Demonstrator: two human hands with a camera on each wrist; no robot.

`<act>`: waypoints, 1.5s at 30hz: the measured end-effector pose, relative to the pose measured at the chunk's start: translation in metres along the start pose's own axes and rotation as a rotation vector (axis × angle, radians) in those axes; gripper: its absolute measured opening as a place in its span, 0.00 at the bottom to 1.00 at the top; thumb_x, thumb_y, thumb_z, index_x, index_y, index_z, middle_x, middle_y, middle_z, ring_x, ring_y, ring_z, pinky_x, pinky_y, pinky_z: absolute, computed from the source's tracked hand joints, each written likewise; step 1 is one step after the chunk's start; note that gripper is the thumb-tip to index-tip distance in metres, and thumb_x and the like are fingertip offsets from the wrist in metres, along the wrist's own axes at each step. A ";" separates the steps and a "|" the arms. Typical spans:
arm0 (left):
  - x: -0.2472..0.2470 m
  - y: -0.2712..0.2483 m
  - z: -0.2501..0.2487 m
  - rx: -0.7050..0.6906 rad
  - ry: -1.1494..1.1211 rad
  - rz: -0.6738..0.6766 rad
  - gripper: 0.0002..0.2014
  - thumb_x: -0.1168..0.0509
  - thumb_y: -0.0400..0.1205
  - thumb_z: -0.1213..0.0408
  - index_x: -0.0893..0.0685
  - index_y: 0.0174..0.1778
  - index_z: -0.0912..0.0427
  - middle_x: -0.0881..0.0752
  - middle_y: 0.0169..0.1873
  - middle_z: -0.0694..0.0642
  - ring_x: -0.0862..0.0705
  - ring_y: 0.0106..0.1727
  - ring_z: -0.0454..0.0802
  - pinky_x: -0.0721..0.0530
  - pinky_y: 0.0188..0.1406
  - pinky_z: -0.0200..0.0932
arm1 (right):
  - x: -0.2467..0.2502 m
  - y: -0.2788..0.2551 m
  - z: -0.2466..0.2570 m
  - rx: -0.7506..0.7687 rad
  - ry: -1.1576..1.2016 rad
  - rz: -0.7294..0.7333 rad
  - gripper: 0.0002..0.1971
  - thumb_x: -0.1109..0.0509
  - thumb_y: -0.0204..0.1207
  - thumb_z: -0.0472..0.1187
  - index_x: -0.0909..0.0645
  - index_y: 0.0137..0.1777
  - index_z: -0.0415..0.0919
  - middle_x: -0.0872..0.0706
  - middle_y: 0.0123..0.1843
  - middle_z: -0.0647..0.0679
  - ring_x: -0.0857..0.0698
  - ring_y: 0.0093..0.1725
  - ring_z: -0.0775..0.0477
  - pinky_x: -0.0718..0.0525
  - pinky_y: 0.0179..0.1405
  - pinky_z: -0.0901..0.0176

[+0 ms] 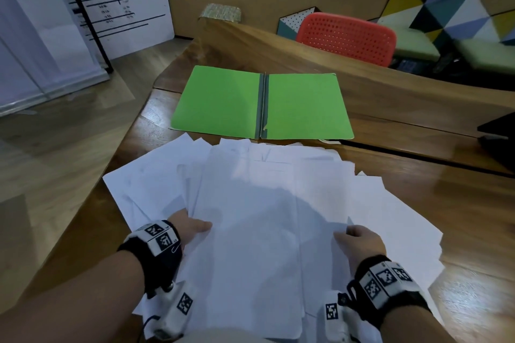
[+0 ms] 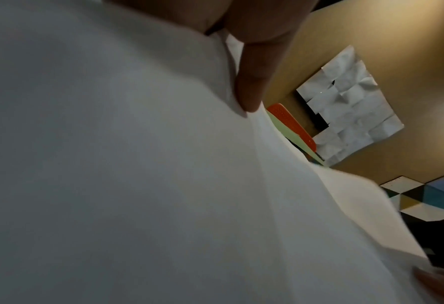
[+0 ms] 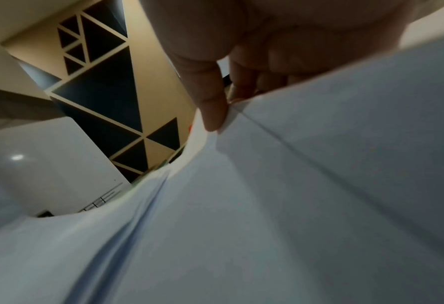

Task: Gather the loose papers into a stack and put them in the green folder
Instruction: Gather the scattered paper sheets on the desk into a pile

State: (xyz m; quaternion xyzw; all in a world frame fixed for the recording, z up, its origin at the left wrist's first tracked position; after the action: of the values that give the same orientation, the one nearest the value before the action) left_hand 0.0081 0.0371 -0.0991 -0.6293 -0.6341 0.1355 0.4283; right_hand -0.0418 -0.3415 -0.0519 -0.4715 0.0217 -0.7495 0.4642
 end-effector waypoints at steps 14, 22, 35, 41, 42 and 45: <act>0.004 0.008 0.009 -0.025 -0.082 0.006 0.36 0.21 0.57 0.61 0.19 0.59 0.73 0.14 0.55 0.70 0.15 0.56 0.67 0.19 0.63 0.62 | 0.129 -0.028 0.068 0.409 0.376 -0.468 0.05 0.29 0.73 0.37 0.23 0.40 0.37 0.18 0.36 0.36 0.19 0.37 0.41 0.20 0.39 0.64; 0.003 0.002 0.000 -0.001 -0.051 -0.013 0.09 0.31 0.75 0.66 0.20 0.48 0.65 0.19 0.52 0.65 0.21 0.51 0.58 0.25 0.53 0.46 | 0.080 -0.031 0.098 0.432 0.345 -0.211 0.05 0.33 0.76 0.31 0.22 0.50 0.38 0.18 0.44 0.38 0.16 0.45 0.45 0.26 0.39 0.63; 0.001 -0.011 -0.003 -0.038 0.022 0.027 0.22 0.25 0.71 0.66 0.17 0.61 0.69 0.14 0.58 0.67 0.16 0.60 0.64 0.21 0.61 0.49 | 0.025 0.013 0.010 -0.059 -0.332 -0.121 0.33 0.28 0.70 0.49 0.32 0.75 0.42 0.26 0.72 0.33 0.25 0.69 0.29 0.26 0.67 0.42; 0.004 -0.005 0.002 -0.015 0.037 0.004 0.38 0.21 0.62 0.53 0.20 0.66 0.67 0.16 0.62 0.66 0.17 0.61 0.64 0.20 0.63 0.52 | 0.037 0.034 -0.021 -0.152 -0.141 0.016 0.33 0.23 0.70 0.39 0.29 0.73 0.29 0.21 0.71 0.34 0.21 0.68 0.32 0.22 0.66 0.48; 0.004 0.004 0.007 -0.013 0.049 0.007 0.46 0.21 0.55 0.47 0.22 0.68 0.66 0.16 0.63 0.65 0.17 0.61 0.64 0.19 0.64 0.54 | 0.037 0.036 -0.018 -0.112 -0.137 0.026 0.30 0.24 0.71 0.38 0.27 0.72 0.30 0.21 0.71 0.35 0.21 0.68 0.34 0.24 0.68 0.48; 0.003 0.038 0.026 -0.017 0.087 0.018 0.54 0.23 0.46 0.41 0.23 0.69 0.64 0.17 0.64 0.64 0.18 0.62 0.64 0.19 0.64 0.57 | 0.034 0.035 -0.011 -0.032 -0.109 0.045 0.27 0.26 0.72 0.39 0.24 0.71 0.31 0.20 0.71 0.35 0.21 0.69 0.34 0.24 0.69 0.47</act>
State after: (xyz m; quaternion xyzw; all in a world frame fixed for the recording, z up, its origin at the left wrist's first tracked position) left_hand 0.0159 0.0564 -0.1409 -0.6440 -0.6104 0.1065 0.4487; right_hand -0.0305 -0.3900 -0.0513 -0.5185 0.0191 -0.7117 0.4737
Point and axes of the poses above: each hand's wrist, its own y-axis towards the middle knuckle, its own x-axis out of the back of the hand, z = x × y, the point moved 7 cm from there along y, towards the middle knuckle
